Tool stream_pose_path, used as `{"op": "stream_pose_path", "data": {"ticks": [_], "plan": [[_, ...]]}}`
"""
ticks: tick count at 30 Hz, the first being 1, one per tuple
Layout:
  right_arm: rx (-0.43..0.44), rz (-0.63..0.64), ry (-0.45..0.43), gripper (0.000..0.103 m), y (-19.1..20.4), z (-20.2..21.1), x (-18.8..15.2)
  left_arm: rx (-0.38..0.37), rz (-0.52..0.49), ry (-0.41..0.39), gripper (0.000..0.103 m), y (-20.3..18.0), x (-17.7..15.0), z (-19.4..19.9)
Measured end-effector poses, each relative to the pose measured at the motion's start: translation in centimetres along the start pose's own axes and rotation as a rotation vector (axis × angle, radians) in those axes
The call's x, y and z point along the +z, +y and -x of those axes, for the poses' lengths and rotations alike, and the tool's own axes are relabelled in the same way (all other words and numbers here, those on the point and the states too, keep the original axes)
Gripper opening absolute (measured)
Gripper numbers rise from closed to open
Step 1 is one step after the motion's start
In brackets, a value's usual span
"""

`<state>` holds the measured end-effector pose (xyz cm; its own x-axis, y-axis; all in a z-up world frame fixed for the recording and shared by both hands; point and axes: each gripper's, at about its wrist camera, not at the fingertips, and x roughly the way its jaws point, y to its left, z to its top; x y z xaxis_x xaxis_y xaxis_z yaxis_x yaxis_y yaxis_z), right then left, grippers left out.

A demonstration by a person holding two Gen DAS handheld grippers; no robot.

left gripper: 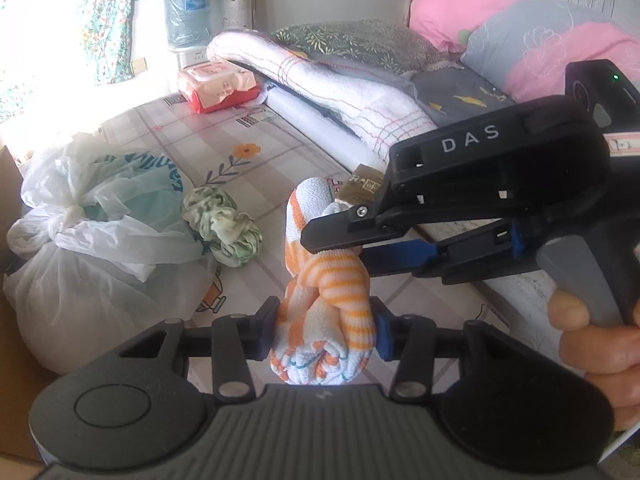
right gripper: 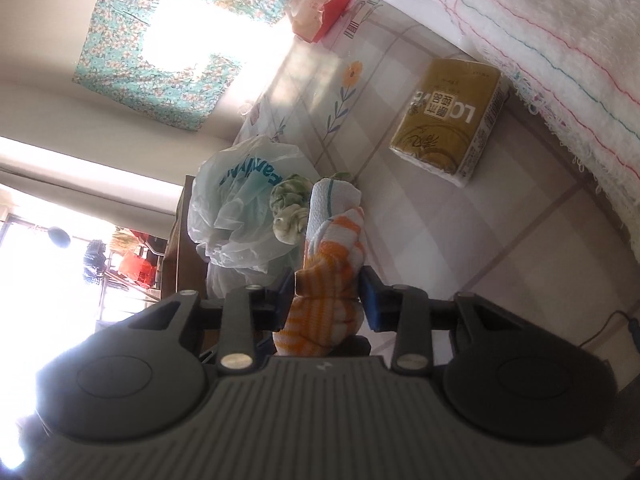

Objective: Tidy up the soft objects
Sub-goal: 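Carry the orange-striped towel with the right gripper over the cardboard box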

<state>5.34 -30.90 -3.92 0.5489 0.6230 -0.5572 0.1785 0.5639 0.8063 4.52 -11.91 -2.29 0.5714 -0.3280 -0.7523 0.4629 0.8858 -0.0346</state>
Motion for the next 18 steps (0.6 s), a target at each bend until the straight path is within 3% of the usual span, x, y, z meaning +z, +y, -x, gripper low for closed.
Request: {"op": "stream_pose_path", "data": {"ticks": [9, 18], "plan": [[0.146, 0.190, 0.059, 0.035, 9.9, -2.7, -1.5, 0.127, 0.116, -0.153, 0.048, 5.6, -1.0, 7.8], [0.280, 0.396, 0.290, 0.036, 22.1, -11.8, -4.9, 0.344, 0.295, -0.218, 0.048, 14.6, -4.2, 14.5]]}}
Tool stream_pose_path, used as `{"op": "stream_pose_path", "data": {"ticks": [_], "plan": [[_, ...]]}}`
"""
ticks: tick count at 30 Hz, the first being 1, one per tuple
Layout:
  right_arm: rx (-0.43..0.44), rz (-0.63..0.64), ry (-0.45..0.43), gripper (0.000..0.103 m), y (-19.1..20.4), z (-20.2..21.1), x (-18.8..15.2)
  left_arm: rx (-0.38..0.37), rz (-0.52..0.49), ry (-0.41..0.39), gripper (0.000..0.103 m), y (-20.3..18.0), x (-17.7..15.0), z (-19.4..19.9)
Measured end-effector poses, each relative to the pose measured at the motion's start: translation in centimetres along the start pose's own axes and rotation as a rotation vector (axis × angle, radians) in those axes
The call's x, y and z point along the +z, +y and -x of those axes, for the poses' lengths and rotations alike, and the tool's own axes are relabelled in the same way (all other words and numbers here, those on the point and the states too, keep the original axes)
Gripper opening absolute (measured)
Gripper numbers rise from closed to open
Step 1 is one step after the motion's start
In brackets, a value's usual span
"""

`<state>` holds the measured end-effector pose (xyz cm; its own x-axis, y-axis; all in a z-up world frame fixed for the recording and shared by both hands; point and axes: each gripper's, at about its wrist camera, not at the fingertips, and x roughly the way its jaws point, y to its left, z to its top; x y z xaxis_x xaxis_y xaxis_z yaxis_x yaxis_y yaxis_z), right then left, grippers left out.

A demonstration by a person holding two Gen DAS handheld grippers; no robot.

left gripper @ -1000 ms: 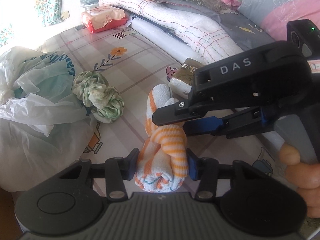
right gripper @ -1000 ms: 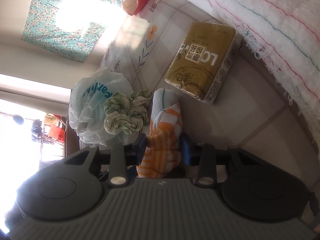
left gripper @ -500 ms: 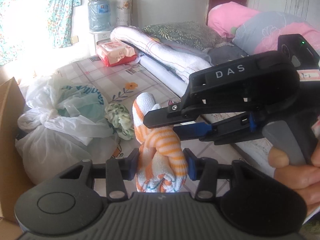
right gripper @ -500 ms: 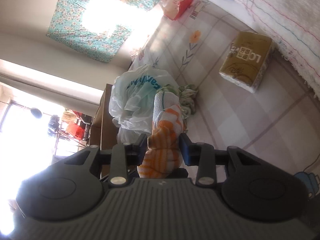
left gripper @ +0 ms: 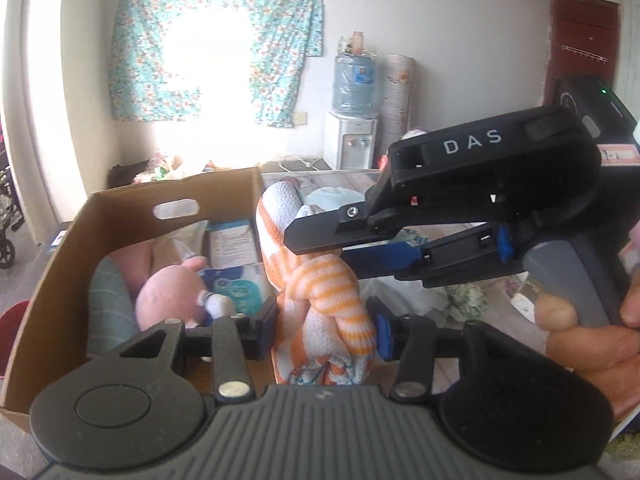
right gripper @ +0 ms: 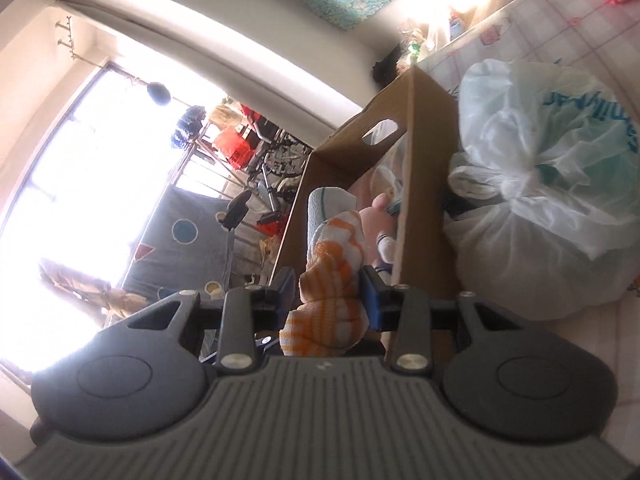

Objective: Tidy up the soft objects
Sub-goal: 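Carry the orange-striped towel with the right gripper over the cardboard box, then lower the towel into the box and open the right gripper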

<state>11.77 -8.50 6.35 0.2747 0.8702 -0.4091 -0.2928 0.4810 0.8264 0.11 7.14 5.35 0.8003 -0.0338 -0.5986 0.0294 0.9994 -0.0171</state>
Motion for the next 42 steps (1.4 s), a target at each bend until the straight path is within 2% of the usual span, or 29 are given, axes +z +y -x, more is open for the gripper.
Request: {"op": "stream_pose_path", "data": {"ticks": [5, 8, 10, 13, 16, 21, 26, 32, 35, 38, 42], "plan": [[0.034, 0.068, 0.176, 0.036, 3.2, -8.6, 1.6, 0.123, 0.103, 0.053, 0.048, 5.6, -0.2, -0.9], [0.031, 0.068, 0.293, 0.037, 3.6, -13.3, 1.9, 0.169, 0.130, 0.128, 0.049, 7.7, -0.8, -2.2], [0.013, 0.070, 0.375, 0.037, 3.3, -16.1, 1.8, 0.164, 0.148, 0.183, 0.050, 8.8, -1.3, -3.0], [-0.044, 0.038, 0.466, 0.038, 2.0, -18.9, 1.3, 0.132, 0.189, 0.203, 0.052, 10.2, -2.0, -2.1], [-0.068, 0.060, 0.490, 0.039, 2.3, -19.8, 1.0, 0.136, 0.175, 0.200, 0.054, 10.3, -2.1, -1.4], [-0.135, 0.137, 0.490, 0.039, 2.9, -20.5, 1.0, 0.124, 0.185, 0.196, 0.054, 9.8, -2.3, -0.4], [-0.123, 0.139, 0.484, 0.039, 2.7, -20.5, 1.6, 0.124, 0.182, 0.198, 0.054, 10.0, -2.6, -1.0], [-0.178, 0.147, 0.450, 0.042, 2.1, -22.5, 1.5, 0.118, 0.177, 0.204, 0.058, 9.7, -2.8, -1.5], [-0.145, 0.130, 0.467, 0.043, 2.0, -22.6, 1.1, 0.114, 0.172, 0.204, 0.058, 9.0, -2.8, -1.1], [-0.086, 0.129, 0.410, 0.043, 2.3, -20.4, 1.2, 0.094, 0.152, 0.188, 0.063, 8.0, -2.4, -0.8], [-0.018, 0.108, 0.265, 0.047, 1.7, -13.7, 1.8, 0.047, 0.081, 0.140, 0.074, 5.0, -1.0, -0.5]]}}
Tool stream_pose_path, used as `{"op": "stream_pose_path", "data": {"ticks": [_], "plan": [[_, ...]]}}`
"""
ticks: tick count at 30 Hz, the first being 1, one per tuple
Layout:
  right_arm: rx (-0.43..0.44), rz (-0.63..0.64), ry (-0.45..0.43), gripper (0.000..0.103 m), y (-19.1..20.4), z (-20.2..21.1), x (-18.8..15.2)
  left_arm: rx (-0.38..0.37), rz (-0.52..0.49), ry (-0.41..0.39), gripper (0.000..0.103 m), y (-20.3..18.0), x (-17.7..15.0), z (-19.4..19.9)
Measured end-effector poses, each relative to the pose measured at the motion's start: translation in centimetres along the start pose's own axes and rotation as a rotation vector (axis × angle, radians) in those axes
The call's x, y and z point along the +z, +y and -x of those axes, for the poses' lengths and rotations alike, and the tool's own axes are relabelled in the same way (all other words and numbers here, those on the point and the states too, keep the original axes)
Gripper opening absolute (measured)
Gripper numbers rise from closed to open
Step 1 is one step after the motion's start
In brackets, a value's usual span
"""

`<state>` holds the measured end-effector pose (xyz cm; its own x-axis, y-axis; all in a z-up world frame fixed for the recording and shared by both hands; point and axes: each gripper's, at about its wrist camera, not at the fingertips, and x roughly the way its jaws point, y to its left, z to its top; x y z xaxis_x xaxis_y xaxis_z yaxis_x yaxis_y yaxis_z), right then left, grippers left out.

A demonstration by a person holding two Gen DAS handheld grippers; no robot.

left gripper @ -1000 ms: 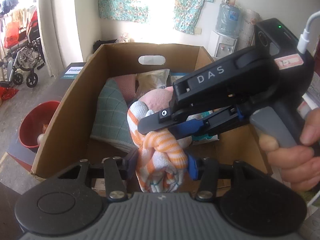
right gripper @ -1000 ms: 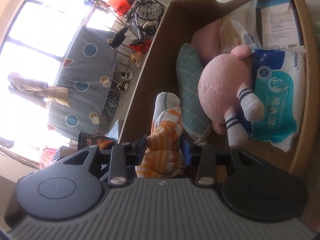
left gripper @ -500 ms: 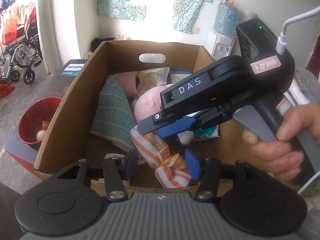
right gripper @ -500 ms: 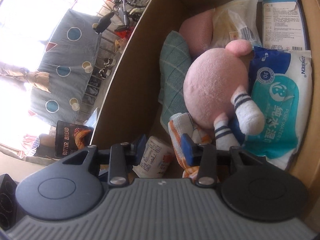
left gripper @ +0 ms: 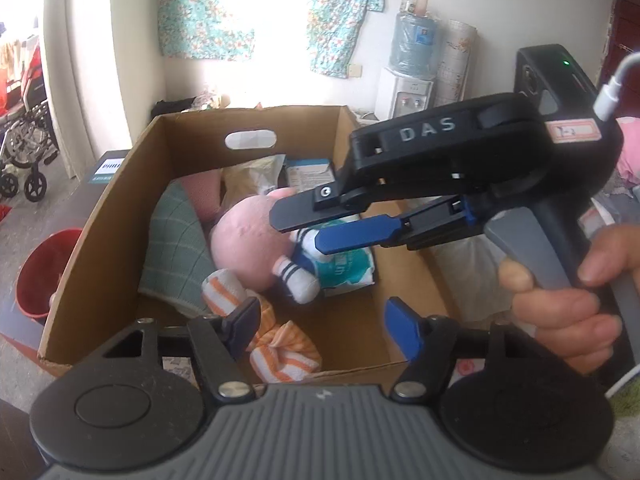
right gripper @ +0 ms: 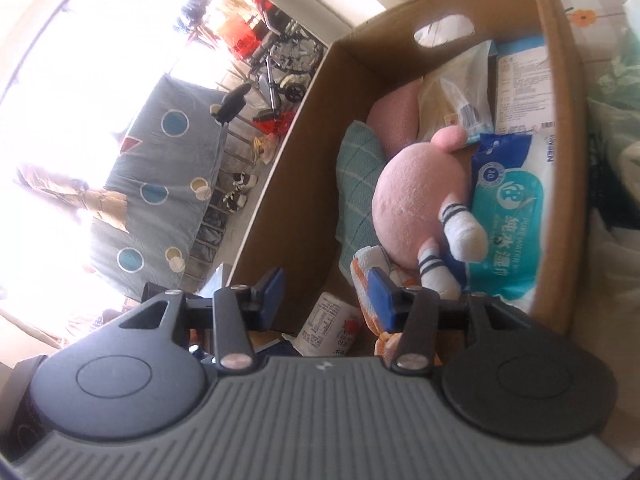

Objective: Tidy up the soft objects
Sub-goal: 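Lower the towel into the box and open the right gripper, then move the right gripper toward the gold printed box while the left gripper grasps the green floral cloth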

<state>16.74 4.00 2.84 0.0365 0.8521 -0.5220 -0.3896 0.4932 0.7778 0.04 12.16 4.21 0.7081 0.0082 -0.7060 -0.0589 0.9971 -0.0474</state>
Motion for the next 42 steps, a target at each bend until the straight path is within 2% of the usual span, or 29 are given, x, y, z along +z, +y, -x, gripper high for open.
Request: {"op": "stream_pose_path", "data": {"ticks": [2, 7, 9, 12, 15, 20, 23, 26, 28, 30, 31, 34, 42], "plan": [[0.041, -0.020, -0.091, 0.053, -0.9, 4.6, -1.2, -0.039, -0.048, -0.031, 0.079, -2.2, 0.6, 0.1], [-0.001, -0.059, -0.337, 0.058, -4.0, 16.7, -4.7, -0.158, -0.166, -0.066, 0.083, -8.5, 1.8, -0.7], [-0.049, -0.080, -0.416, 0.059, -5.5, 20.7, -6.1, -0.205, -0.203, -0.072, 0.083, -11.2, 2.0, -1.7], [-0.186, -0.117, -0.520, 0.060, -8.7, 26.4, -8.4, -0.255, -0.245, -0.074, 0.083, -15.1, 1.7, -3.9], [-0.305, -0.192, -0.563, 0.060, -12.1, 29.6, -10.6, -0.248, -0.295, -0.073, 0.081, -18.6, 1.1, -6.5], [-0.478, -0.276, -0.551, 0.060, -16.4, 30.9, -14.2, -0.252, -0.349, -0.063, 0.075, -22.7, 0.5, -10.2], [-0.501, -0.322, -0.546, 0.060, -18.4, 30.8, -15.4, -0.240, -0.362, -0.032, 0.068, -24.1, 0.6, -12.4], [-0.501, -0.346, -0.552, 0.061, -19.4, 30.7, -16.2, -0.192, -0.378, -0.011, 0.062, -25.4, 0.5, -14.9], [-0.503, -0.349, -0.554, 0.062, -19.7, 30.8, -16.3, -0.144, -0.400, -0.004, 0.054, -25.9, 0.3, -16.2], [-0.513, -0.346, -0.555, 0.064, -19.5, 30.9, -16.2, -0.114, -0.411, 0.011, 0.038, -26.0, 0.1, -17.0], [-0.521, -0.344, -0.554, 0.064, -19.4, 30.9, -16.1, -0.113, -0.405, 0.018, 0.030, -25.9, 0.1, -17.1], [-0.555, -0.338, -0.554, 0.068, -19.2, 30.7, -15.8, -0.128, -0.374, 0.029, 0.021, -25.1, 0.0, -17.1], [-0.651, -0.374, -0.529, 0.077, -20.4, 29.4, -14.6, -0.214, -0.304, 0.099, 0.019, -22.2, -0.8, -14.9]]}}
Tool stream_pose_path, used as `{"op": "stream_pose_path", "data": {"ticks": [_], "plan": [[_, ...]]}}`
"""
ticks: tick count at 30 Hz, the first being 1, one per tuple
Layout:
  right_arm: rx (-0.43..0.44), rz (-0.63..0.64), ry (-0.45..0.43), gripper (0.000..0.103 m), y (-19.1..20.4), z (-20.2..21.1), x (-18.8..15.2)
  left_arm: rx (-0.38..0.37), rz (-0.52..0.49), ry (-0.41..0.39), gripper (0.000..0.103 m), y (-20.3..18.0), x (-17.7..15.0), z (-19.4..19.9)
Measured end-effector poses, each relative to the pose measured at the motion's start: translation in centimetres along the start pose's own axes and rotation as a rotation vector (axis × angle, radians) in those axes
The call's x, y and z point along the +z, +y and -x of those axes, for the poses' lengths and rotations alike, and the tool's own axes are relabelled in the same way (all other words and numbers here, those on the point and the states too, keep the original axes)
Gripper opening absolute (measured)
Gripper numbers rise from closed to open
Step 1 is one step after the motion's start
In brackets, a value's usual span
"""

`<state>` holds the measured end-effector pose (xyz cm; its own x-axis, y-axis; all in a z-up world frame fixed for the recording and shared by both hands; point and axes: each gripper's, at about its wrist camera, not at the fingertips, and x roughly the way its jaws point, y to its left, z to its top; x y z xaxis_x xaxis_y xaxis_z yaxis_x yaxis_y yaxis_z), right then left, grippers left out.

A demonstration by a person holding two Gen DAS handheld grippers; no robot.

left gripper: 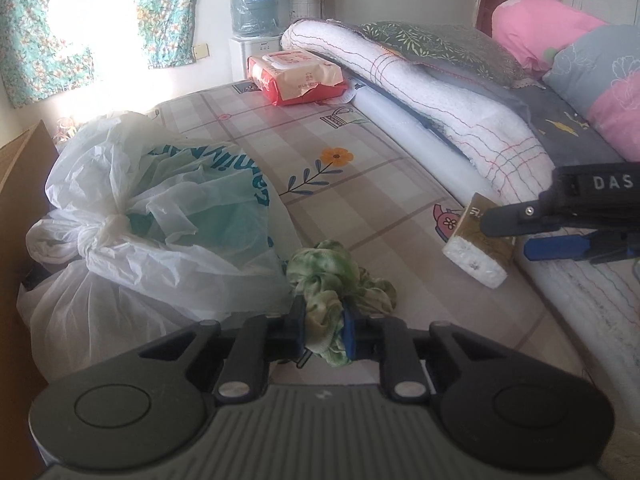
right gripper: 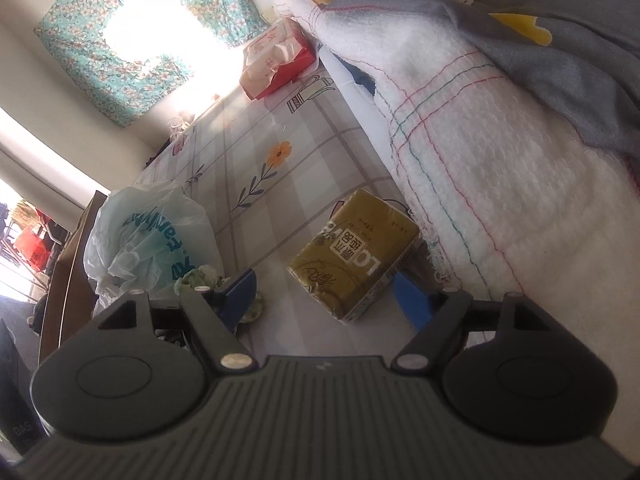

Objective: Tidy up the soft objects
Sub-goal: 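Move the right gripper toward the gold printed box while the left gripper grasps the green floral cloth, then close the right gripper on the gold box while the left gripper holds the green cloth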

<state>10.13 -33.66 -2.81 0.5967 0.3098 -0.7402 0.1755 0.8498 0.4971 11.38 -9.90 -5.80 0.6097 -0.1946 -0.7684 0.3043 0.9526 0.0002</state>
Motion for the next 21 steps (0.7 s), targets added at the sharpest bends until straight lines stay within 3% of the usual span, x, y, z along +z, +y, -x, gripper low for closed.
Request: {"op": "stream_pose_path", "data": {"ticks": [8, 15, 19, 21], "plan": [[-0.151, 0.019, -0.033, 0.079, 0.8, -3.6, 0.6, -0.047, 0.021, 0.046, 0.019, 0.8, -3.4, 2.1], [-0.175, 0.279, -0.024, 0.064, 3.8, -4.9, -1.1, -0.054, 0.049, 0.049, 0.019, 1.4, -4.9, 3.3], [-0.190, 0.418, 0.023, 0.062, 5.1, -4.4, -2.6, -0.054, 0.075, 0.050, 0.019, 2.1, -5.5, 3.4], [-0.225, 0.478, 0.019, 0.054, 5.7, -4.2, -3.4, -0.056, 0.083, 0.045, 0.019, 2.3, -5.6, 3.6]]}}
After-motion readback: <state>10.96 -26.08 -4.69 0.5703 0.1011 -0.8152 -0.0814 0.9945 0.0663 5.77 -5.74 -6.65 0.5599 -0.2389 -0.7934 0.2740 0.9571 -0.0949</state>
